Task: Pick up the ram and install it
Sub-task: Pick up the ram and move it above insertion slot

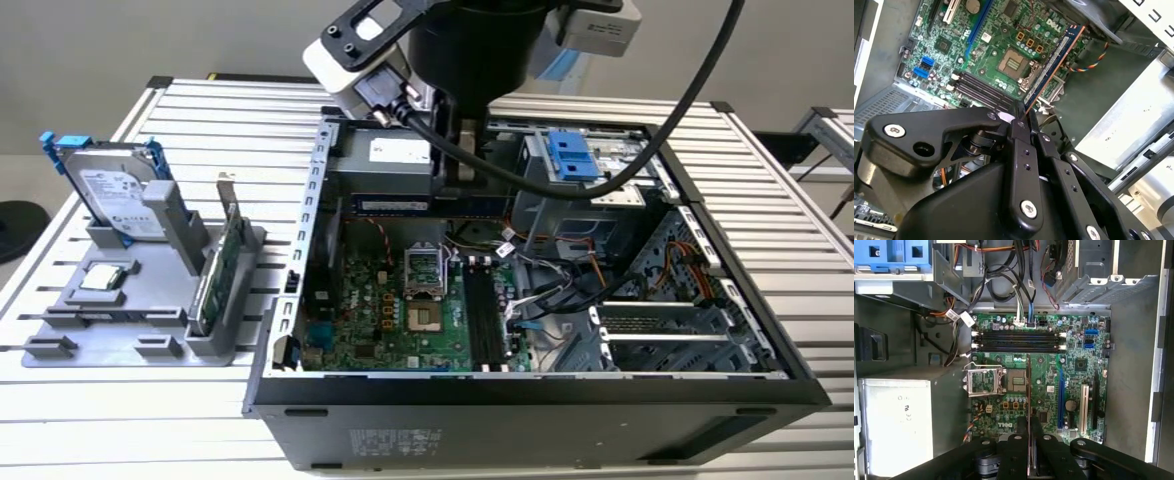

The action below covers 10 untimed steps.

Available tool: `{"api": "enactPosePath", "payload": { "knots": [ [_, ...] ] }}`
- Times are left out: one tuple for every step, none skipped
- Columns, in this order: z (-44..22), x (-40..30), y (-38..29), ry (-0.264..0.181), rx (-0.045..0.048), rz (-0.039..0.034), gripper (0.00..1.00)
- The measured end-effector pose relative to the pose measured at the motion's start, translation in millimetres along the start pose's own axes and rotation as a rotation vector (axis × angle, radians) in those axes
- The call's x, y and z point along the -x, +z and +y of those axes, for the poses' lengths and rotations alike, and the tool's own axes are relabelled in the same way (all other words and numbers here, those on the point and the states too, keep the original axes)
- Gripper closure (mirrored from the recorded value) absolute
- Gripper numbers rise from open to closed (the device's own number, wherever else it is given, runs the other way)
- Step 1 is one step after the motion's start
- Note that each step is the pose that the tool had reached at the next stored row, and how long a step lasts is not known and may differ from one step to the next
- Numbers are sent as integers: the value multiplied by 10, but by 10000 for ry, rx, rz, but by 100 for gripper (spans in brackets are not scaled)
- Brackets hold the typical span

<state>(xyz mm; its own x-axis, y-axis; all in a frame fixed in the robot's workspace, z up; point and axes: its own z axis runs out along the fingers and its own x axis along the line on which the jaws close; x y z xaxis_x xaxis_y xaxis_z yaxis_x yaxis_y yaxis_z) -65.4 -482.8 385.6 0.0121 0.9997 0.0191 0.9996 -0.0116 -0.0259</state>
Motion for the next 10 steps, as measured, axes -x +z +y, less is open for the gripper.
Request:
{"api": "enactPosePath", "payload": {
  "knots": [
    [0, 0, 0, 0, 0, -1, 100],
    [1, 0, 0, -1, 0, 0, 100],
    [2, 0, 0, -2, 0, 0, 100],
    [2, 0, 0, -2, 0, 0, 100],
    [2, 0, 0, -2, 0, -1, 100],
    [2, 0, 0, -1, 0, 0, 100],
    [3, 0, 0, -2, 0, -1, 100],
    [3, 0, 0, -2, -1, -1, 100],
    [3, -1, 0, -1, 0, -1, 100],
    [4, -4, 0, -2, 0, 0, 100]
  ]
}}
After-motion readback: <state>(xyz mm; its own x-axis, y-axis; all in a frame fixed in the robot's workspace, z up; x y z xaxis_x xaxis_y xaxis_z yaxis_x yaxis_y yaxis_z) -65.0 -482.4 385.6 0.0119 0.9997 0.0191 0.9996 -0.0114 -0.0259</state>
